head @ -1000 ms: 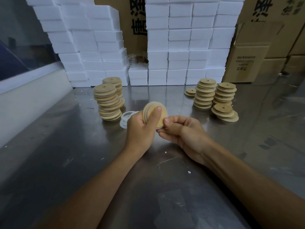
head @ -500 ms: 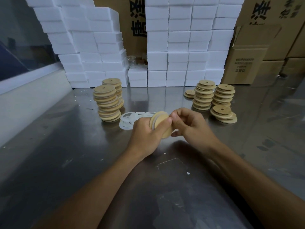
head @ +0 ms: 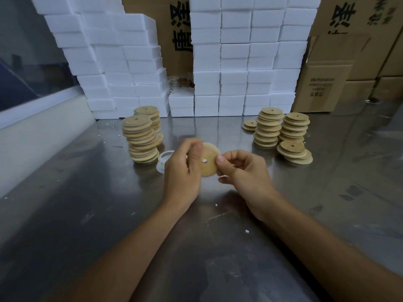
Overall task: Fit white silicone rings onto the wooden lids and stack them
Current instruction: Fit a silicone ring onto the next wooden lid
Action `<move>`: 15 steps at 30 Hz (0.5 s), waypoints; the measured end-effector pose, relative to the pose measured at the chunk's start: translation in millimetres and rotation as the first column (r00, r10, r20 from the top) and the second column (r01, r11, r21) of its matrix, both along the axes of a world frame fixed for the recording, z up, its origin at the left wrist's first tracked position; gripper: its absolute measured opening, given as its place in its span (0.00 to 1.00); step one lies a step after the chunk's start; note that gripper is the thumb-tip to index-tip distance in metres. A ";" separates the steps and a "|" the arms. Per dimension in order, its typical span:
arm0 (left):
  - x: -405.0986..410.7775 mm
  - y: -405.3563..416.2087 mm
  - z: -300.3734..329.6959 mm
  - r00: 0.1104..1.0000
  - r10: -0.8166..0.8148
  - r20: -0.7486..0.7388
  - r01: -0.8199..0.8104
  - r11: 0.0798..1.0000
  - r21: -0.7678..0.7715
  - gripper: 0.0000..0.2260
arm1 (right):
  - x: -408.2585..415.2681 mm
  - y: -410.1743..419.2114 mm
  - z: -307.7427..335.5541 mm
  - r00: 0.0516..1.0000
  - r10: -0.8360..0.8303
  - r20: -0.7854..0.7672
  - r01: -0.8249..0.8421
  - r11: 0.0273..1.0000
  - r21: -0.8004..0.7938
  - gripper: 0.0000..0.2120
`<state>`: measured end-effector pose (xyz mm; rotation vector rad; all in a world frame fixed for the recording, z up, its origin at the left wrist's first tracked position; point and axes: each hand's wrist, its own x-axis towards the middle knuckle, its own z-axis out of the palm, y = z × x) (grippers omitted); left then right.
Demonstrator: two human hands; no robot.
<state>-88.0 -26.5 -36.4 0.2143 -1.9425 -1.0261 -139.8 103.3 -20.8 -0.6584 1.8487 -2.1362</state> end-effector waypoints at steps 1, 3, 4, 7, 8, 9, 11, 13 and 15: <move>-0.7 -0.7 -0.4 1.000 0.029 0.002 -0.029 0.998 -0.062 0.12 | -2.2 1.7 0.3 0.987 -0.073 -0.141 0.084 0.994 0.072 0.06; 0.2 -3.1 -0.7 0.996 0.092 -0.010 -0.092 0.981 -0.169 0.09 | -6.8 5.5 0.5 0.906 -0.157 -0.393 0.242 0.954 0.178 0.09; 1.1 -4.0 -0.6 0.994 0.109 -0.027 -0.112 0.970 -0.214 0.07 | -8.8 7.6 0.6 0.865 -0.175 -0.470 0.293 0.937 0.191 0.10; 3.0 -5.2 -1.1 0.994 0.081 -0.070 -0.097 0.958 -0.268 0.02 | -12.8 12.4 0.4 0.790 -0.185 -0.585 0.350 0.919 0.181 0.11; 3.4 -4.9 -0.7 0.996 0.063 -0.067 -0.077 0.968 -0.240 0.01 | -13.6 13.1 0.1 0.774 -0.175 -0.608 0.354 0.917 0.186 0.10; 3.4 -4.8 -0.3 0.997 0.044 -0.060 -0.055 0.980 -0.192 0.03 | -14.2 13.5 -0.3 0.767 -0.170 -0.618 0.354 0.916 0.187 0.10; 2.5 -4.5 -0.3 0.999 0.005 -0.032 -0.007 0.997 -0.072 0.07 | -16.2 13.3 -0.5 0.787 -0.194 -0.586 0.345 0.925 0.158 0.09; 1.6 -4.7 0.1 1.000 -0.023 0.004 0.023 1.000 0.010 0.11 | -18.6 12.8 0.2 0.829 -0.230 -0.509 0.333 0.935 0.120 0.09; 1.5 -3.6 1.3 0.998 -0.062 0.020 0.060 0.996 0.060 0.13 | -19.4 12.4 1.5 0.887 -0.238 -0.397 0.292 0.953 0.080 0.08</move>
